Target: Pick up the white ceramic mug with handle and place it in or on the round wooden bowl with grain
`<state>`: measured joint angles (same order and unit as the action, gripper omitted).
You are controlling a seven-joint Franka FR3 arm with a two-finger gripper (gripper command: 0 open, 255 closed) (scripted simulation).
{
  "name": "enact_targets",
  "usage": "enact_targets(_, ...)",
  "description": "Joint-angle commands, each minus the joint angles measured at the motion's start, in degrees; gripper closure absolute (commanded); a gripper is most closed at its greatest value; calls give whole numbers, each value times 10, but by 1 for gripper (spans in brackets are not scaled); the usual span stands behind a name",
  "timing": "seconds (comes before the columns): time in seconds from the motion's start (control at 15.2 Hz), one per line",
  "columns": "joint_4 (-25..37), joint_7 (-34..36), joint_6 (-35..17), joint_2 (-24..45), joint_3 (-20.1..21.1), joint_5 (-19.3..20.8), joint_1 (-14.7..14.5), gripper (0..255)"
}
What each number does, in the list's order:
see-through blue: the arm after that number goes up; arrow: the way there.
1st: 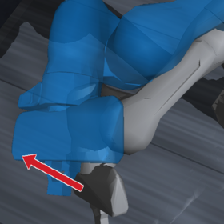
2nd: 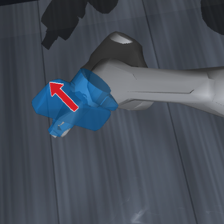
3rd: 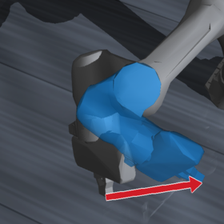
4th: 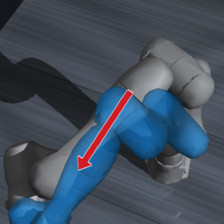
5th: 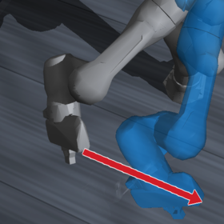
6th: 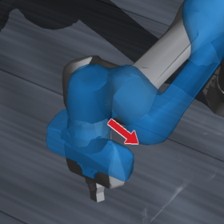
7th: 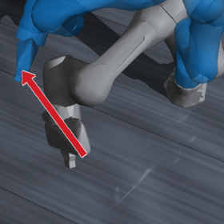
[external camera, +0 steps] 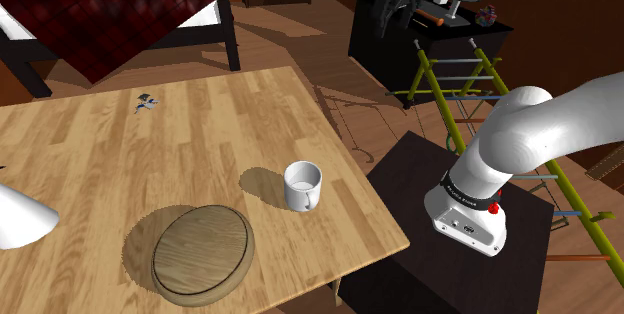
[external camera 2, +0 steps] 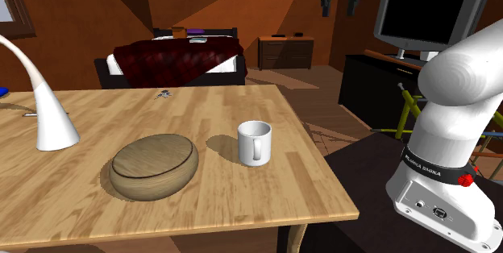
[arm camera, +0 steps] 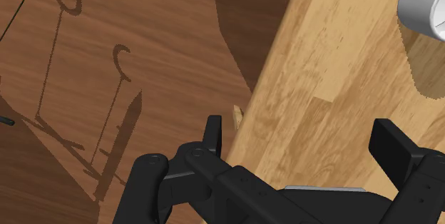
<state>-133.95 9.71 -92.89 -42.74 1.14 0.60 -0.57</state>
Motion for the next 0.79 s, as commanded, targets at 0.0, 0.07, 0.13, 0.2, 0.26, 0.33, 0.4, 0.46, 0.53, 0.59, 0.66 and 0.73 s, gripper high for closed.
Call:
enact_targets(0.0,0,0,0,0,0,0,0,0)
enact_targets(0.07,-16,9,-14,-2,8,-6,-3,0)
enact_targets(0.13,-32,19,-27,-4,16,-11,-7,0)
enact_targets(0.2,-47,28,-41,-4,25,-17,-10,0)
enact_targets(0.26,-61,37,-55,-4,33,-23,-14,0)
enact_targets(0.33,-75,47,-70,-4,42,-29,-18,0)
enact_targets(0.4,-88,56,-85,-2,50,-35,-22,0)
enact_targets(0.46,-100,65,-100,1,59,-41,-26,0)
enact_targets(0.53,-112,75,-115,4,68,-48,-30,0)
enact_targets(0.59,-123,84,-131,9,78,-54,-35,0)
enact_targets(0.66,-133,93,-147,14,87,-60,-39,0)
enact_targets(0.73,-143,103,-163,21,97,-67,-43,0)
